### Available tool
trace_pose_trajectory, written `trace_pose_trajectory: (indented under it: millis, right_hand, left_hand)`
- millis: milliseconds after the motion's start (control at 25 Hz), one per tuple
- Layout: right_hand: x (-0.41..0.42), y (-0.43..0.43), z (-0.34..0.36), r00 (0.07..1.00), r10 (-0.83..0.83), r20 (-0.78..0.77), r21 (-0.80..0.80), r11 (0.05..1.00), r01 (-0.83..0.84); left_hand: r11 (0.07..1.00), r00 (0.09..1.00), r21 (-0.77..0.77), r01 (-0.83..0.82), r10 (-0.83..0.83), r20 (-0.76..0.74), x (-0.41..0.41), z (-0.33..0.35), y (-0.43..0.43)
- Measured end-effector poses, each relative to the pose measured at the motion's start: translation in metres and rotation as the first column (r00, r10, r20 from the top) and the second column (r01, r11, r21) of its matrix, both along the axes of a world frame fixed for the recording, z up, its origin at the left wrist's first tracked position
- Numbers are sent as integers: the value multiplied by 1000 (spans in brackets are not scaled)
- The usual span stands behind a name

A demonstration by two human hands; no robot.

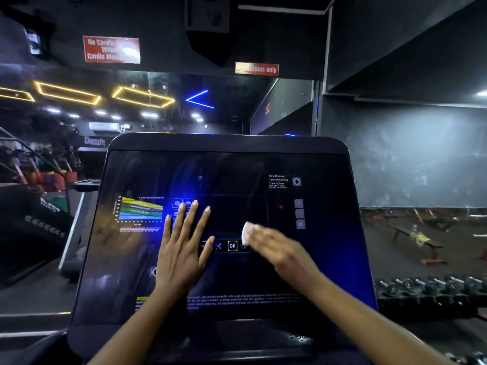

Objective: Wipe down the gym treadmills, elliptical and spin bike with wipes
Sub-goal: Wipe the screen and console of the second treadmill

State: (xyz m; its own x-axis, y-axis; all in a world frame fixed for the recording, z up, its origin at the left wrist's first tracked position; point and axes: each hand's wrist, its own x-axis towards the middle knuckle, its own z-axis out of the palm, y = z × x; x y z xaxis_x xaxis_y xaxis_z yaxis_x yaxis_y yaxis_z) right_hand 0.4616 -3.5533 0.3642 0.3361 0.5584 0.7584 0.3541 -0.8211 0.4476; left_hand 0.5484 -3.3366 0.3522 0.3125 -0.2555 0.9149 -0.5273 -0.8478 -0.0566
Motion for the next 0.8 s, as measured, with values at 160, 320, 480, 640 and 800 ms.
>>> trace_pose_trajectory:
  millis: [160,320,480,640,800]
  right_hand:
    - [-23,-1,-20,996,74,-52,-106,991,-79]
    - [22,-17,73,996,-44,76,284,959,21]
    - [47,-12,105,984,-164,72,342,931,130]
    - [16,7,20,999,-28,20,91,995,26]
    - [-18,-9,-8,993,101,-67,-138,984,-109]
  left_hand:
    - [1000,1000,5,-6,6,-1,-1,-1,0]
    - [1000,1000,-5,16,-16,0,-2,-1,0]
    - [1000,1000,-4,23,-23,-3,-2,-1,2]
    - [1000,1000,12,16,-15,-20,-1,0,1]
    - [999,998,9,35,-34,-58,-3,1,3]
